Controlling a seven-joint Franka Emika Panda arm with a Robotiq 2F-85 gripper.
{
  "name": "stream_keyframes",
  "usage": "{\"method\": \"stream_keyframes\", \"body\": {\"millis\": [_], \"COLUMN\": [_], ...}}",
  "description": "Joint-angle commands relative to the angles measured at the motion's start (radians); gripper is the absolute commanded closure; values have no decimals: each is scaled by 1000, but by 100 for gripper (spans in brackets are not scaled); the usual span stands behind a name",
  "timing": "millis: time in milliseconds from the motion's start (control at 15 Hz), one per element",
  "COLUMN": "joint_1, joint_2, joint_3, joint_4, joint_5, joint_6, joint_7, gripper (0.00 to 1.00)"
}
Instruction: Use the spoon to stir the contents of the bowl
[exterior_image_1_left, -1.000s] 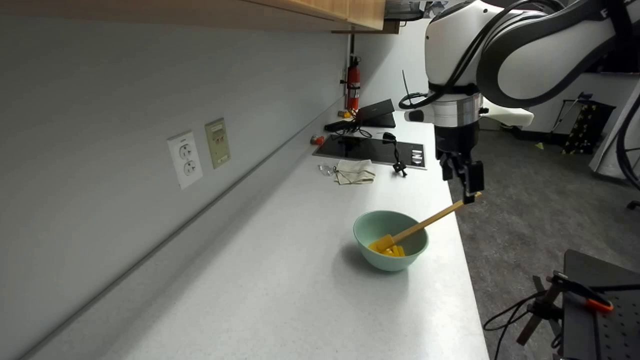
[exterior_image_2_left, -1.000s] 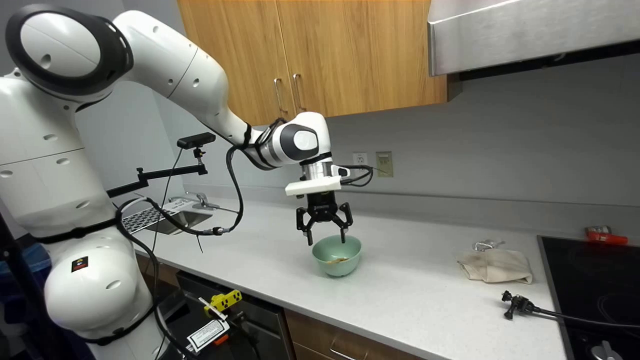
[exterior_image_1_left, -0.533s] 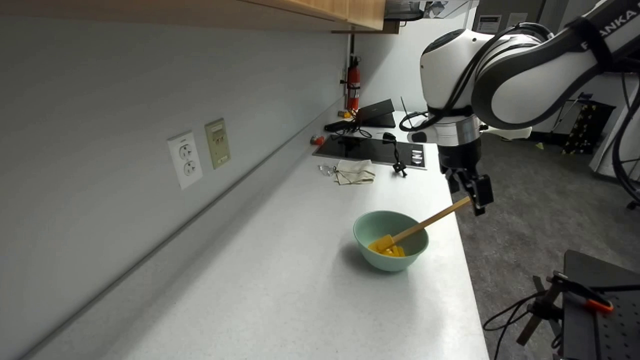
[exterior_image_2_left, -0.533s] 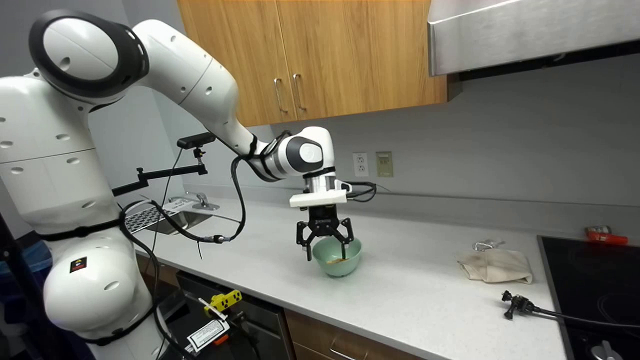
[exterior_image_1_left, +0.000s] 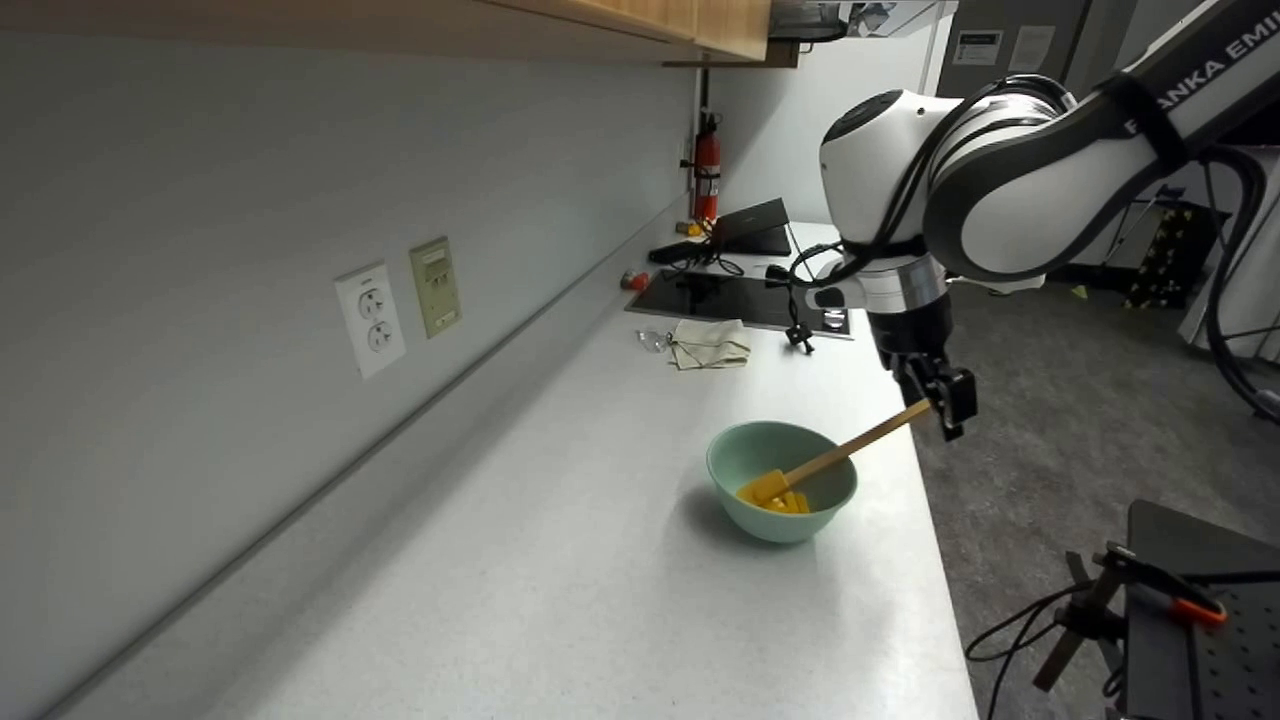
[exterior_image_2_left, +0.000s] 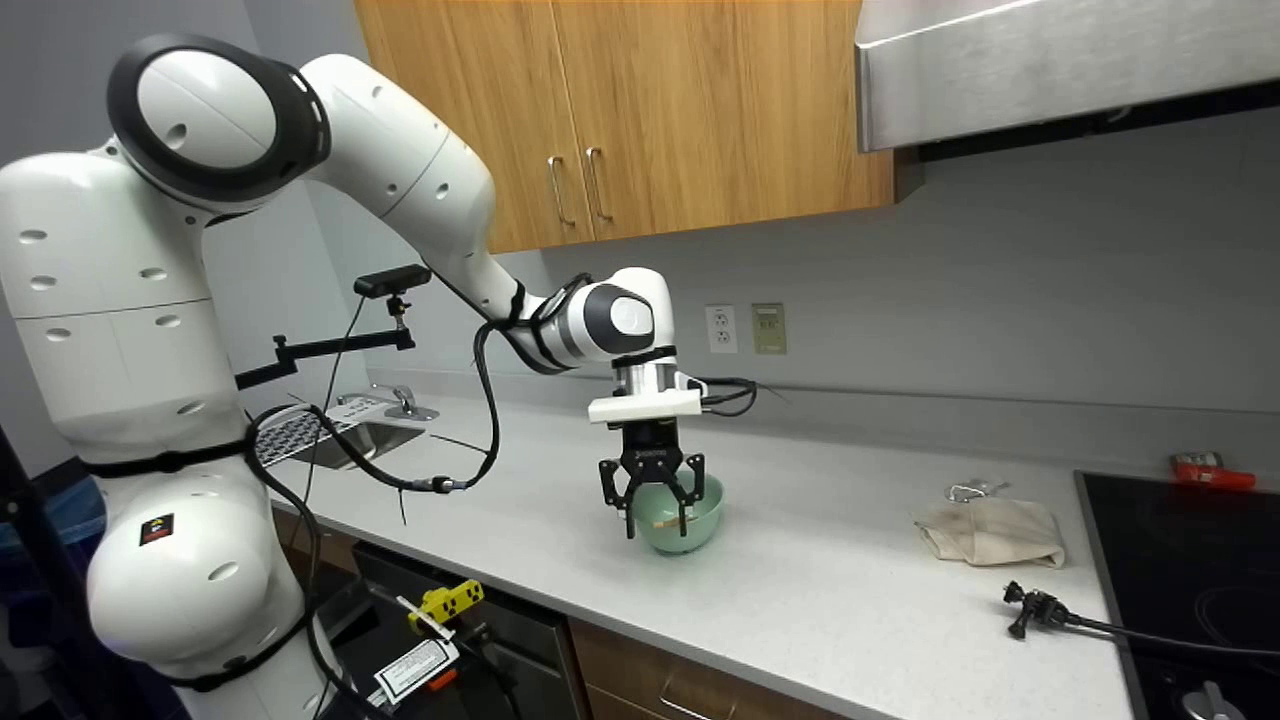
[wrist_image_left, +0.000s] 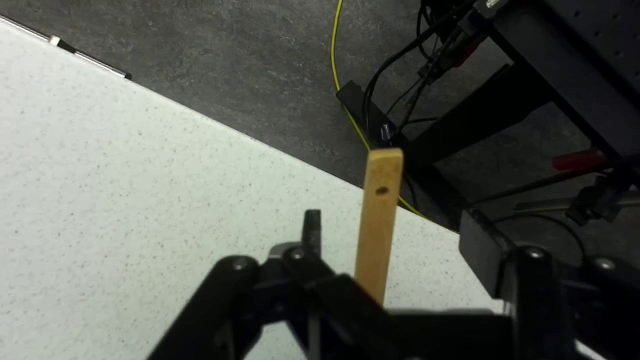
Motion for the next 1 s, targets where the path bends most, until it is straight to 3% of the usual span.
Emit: {"method": "stream_keyframes", "body": {"millis": [0, 333, 400, 533, 933], "joint_1": [-6, -5, -5, -3, 20], "joint_2": [21, 27, 25, 12, -67], "joint_3": [10, 13, 13, 14, 36], "joint_4": [38, 40, 38, 31, 34], "joint_5": [-27, -42, -45, -54, -95], "joint_6": [-37, -39, -39, -37, -80], "joint_7": [-12, -10, -9, -5, 8], "gripper": [59, 97, 100, 96, 96]}}
